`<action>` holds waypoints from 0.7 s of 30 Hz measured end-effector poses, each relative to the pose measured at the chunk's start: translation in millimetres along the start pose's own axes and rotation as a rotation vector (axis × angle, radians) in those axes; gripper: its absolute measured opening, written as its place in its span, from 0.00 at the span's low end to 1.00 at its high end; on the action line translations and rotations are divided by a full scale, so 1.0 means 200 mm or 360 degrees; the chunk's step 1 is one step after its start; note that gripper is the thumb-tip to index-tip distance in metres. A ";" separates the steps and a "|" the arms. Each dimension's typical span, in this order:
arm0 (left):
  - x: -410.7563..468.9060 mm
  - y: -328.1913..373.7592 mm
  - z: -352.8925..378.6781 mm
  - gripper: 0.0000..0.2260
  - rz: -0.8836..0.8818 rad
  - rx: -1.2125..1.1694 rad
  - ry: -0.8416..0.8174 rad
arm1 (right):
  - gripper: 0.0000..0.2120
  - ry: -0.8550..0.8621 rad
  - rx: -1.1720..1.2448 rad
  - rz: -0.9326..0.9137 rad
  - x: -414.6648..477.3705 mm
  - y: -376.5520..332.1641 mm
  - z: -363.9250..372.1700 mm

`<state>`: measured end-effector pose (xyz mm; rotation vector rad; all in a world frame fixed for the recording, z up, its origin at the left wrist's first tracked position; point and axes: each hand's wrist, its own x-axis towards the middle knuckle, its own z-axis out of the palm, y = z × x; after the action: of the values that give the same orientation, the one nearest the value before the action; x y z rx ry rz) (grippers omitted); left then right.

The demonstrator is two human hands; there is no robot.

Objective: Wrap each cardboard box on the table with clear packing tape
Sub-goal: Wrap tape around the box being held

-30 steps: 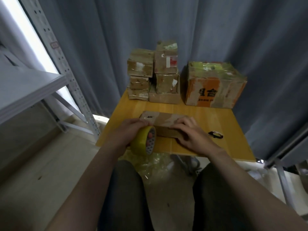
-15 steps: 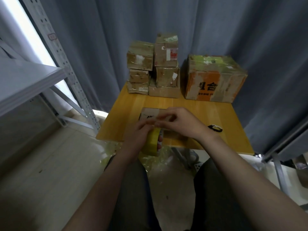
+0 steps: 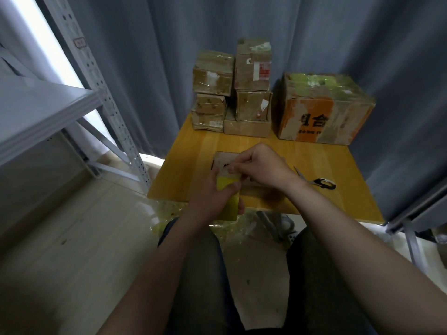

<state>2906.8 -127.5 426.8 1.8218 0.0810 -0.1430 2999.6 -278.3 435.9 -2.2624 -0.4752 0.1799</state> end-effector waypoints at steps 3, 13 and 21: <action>0.05 -0.05 -0.02 0.12 -0.0280 -0.0231 -0.0139 | 0.07 0.0172 0.0119 0.0020 0.10 -0.01 -0.03; 0.14 -0.17 -0.07 0.18 -0.0862 -0.0428 -0.0274 | 0.06 0.0200 -0.0027 0.0220 0.46 0.14 0.03; 0.20 -0.27 -0.02 0.39 -0.0978 -0.0661 -0.0090 | 0.07 0.0259 -0.0379 0.0306 0.52 0.23 0.13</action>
<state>2939.6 -110.2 371.2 1.3291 0.5885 -0.5665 3100.6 -248.3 386.7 -2.5315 -0.2008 0.0361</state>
